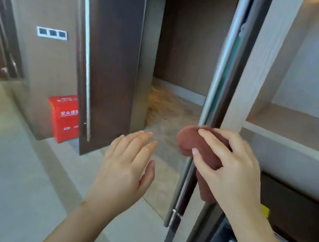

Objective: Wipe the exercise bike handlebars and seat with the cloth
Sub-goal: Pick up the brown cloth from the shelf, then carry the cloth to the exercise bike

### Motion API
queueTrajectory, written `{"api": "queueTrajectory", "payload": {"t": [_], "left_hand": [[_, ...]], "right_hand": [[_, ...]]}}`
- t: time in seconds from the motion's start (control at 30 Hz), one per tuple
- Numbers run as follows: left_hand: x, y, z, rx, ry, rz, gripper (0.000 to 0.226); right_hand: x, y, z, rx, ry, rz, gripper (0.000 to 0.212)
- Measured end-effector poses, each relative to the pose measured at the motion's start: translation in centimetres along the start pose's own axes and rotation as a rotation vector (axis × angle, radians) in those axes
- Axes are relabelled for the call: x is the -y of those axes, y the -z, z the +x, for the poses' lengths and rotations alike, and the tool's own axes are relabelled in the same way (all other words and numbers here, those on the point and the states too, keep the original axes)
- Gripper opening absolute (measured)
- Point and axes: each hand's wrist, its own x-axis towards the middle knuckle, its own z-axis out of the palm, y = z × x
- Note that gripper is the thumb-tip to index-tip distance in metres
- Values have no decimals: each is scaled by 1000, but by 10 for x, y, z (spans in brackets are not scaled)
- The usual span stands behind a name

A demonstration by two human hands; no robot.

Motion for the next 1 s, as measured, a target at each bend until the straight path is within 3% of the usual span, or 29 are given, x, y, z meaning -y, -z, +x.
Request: {"api": "queueTrajectory", "payload": {"t": [0.43,0.83,1.0], "left_hand": [[124,192,-185,30,404,383,28],[211,353,-327,-28,876,716,36],[269,414,-368,-24,964,896,31]], "right_hand": [[275,-85,-50,95,232,527,34],[526,-141,-84,296,556,857,37],[639,-174,-88,319,637,1016,40]]}}
